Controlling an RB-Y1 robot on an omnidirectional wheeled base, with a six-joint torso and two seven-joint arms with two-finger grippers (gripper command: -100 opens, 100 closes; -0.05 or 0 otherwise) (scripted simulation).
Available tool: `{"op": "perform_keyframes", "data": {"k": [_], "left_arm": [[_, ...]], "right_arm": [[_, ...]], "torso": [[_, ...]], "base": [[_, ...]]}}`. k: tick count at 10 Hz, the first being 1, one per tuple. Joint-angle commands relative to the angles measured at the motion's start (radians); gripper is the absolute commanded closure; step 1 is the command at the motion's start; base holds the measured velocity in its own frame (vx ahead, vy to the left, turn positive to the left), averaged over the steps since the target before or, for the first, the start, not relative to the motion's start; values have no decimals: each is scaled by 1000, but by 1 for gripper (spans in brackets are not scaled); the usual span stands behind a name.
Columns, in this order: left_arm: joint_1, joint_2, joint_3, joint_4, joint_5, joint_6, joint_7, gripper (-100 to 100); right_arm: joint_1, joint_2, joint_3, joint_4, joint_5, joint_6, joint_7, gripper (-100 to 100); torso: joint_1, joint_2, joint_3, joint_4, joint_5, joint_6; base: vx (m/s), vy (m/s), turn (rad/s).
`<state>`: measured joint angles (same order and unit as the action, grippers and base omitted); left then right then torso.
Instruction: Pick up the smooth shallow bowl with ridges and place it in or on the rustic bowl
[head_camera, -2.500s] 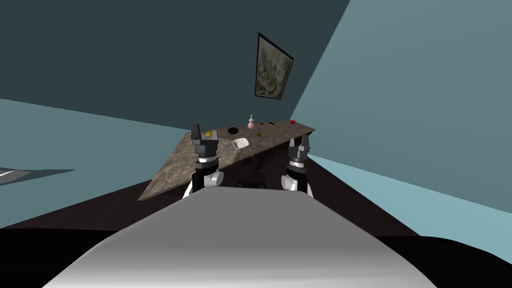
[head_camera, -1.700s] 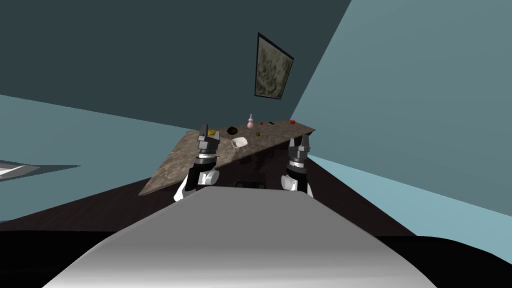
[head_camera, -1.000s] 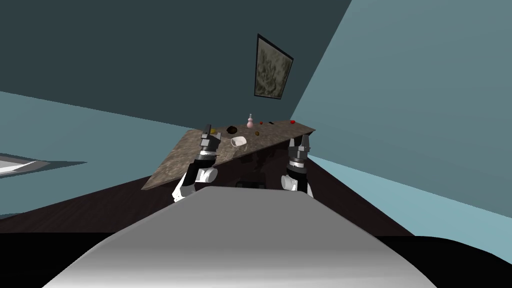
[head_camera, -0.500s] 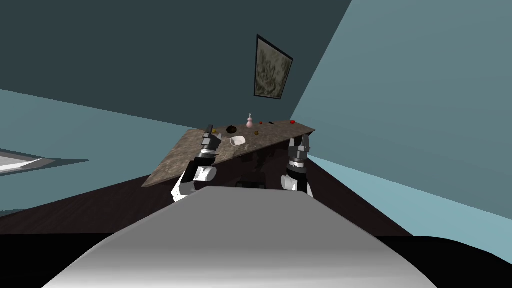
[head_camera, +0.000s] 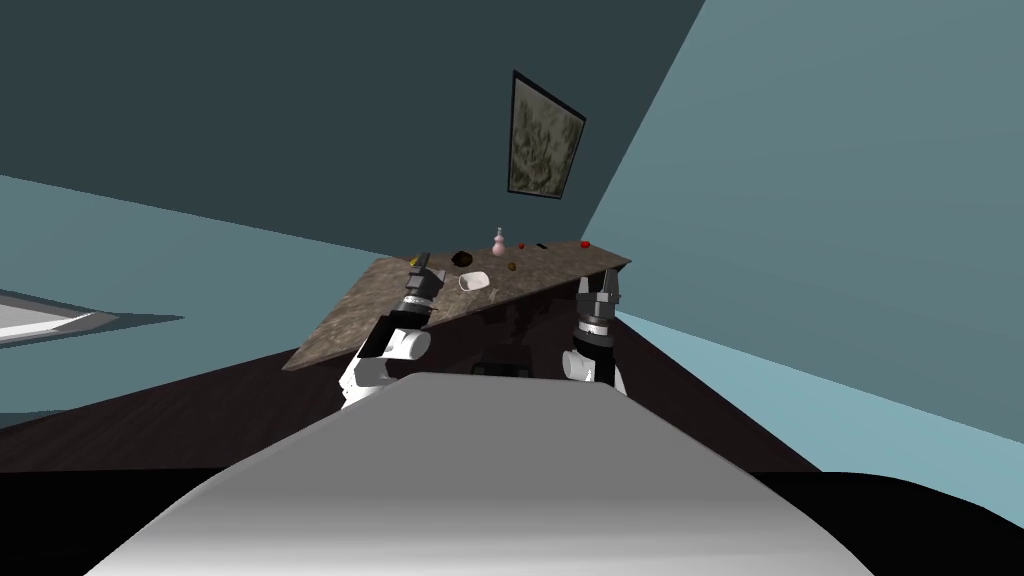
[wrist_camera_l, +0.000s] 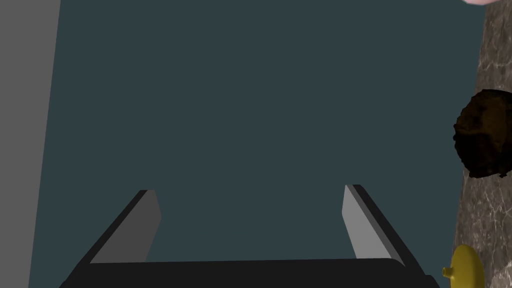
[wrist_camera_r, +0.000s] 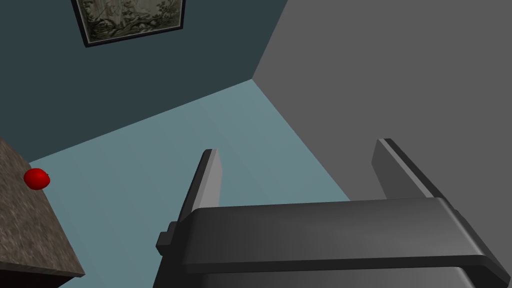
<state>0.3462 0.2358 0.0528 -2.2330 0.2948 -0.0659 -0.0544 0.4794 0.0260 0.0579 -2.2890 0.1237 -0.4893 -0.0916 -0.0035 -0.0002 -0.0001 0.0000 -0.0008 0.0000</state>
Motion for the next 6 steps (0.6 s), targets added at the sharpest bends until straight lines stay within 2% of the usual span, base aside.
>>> {"op": "perform_keyframes", "data": {"k": [1,6], "left_arm": [[-6,2,4,1,9,37,3,-100],[-34,42,33,20,66,172,32,-100]], "right_arm": [[0,0,0,0,0,0,0,0],[0,0,0,0,0,0,0,0]], "torso": [[0,0,0,0,0,0],[0,-1,-1,0,0,0]], "base": [[5,-48,16],[20,-54,23]]}}
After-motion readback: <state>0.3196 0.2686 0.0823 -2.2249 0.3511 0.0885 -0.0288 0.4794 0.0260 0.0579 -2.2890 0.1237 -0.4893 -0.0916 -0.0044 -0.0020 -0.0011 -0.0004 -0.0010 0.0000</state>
